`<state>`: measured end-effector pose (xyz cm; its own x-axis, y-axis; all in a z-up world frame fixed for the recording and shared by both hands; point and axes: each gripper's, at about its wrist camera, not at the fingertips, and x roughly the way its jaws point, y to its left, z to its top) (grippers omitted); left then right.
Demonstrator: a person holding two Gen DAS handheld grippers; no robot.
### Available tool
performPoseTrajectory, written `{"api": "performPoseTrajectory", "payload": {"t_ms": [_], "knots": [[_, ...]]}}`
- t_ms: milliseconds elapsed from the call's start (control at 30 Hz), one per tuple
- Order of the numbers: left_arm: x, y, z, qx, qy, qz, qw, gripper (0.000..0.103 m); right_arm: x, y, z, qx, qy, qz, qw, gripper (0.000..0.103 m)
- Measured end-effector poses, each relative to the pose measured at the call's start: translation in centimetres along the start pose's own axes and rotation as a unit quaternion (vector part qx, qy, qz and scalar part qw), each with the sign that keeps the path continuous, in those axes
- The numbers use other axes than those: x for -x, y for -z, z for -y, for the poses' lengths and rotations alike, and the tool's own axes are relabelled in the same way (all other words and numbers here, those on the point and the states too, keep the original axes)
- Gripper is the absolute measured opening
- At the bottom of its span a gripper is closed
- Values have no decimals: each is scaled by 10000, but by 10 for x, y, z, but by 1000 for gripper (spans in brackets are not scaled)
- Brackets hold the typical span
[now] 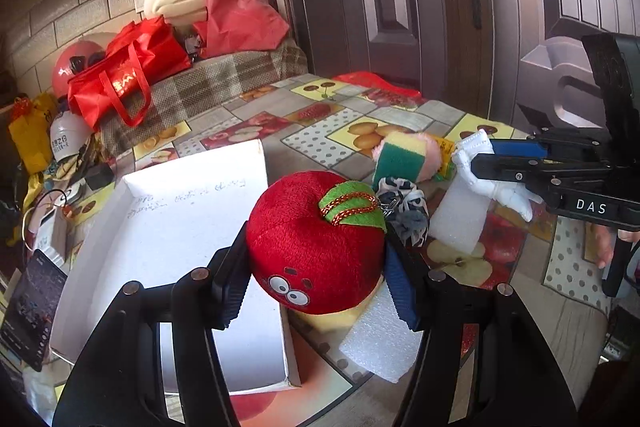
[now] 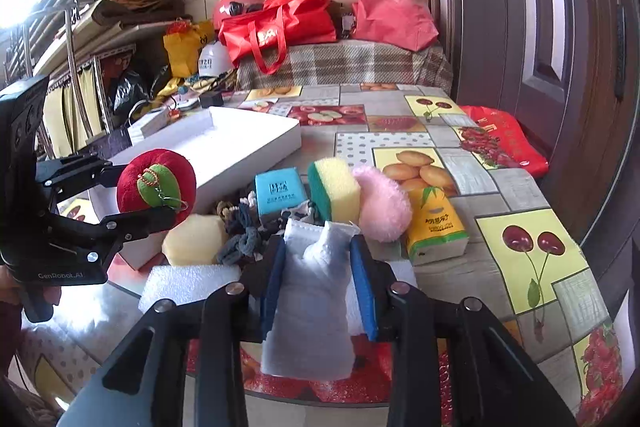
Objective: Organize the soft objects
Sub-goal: 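Grasp the red apple plush with the left tool while the right tool grasps the white sock, then carry the apple plush with the left tool while the right tool carries the sock over the box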
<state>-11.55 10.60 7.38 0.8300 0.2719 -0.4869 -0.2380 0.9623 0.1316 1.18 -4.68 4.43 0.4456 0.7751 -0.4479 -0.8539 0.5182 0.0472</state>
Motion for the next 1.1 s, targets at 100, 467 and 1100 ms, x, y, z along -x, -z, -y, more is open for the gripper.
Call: {"api": "performPoseTrajectory", "payload": {"t_ms": [100, 467, 1100], "knots": [[30, 5, -11, 322, -161, 752, 9965, 60, 22, -6, 2, -105, 38, 741, 9972, 23], [52, 38, -34, 785, -864, 1225, 9856, 60, 26, -2, -8, -76, -85, 1547, 9879, 23], [61, 55, -57, 1038, -1445, 1171, 9771, 60, 12, -2, -60, 140, -638, 1645, 9842, 23]]}}
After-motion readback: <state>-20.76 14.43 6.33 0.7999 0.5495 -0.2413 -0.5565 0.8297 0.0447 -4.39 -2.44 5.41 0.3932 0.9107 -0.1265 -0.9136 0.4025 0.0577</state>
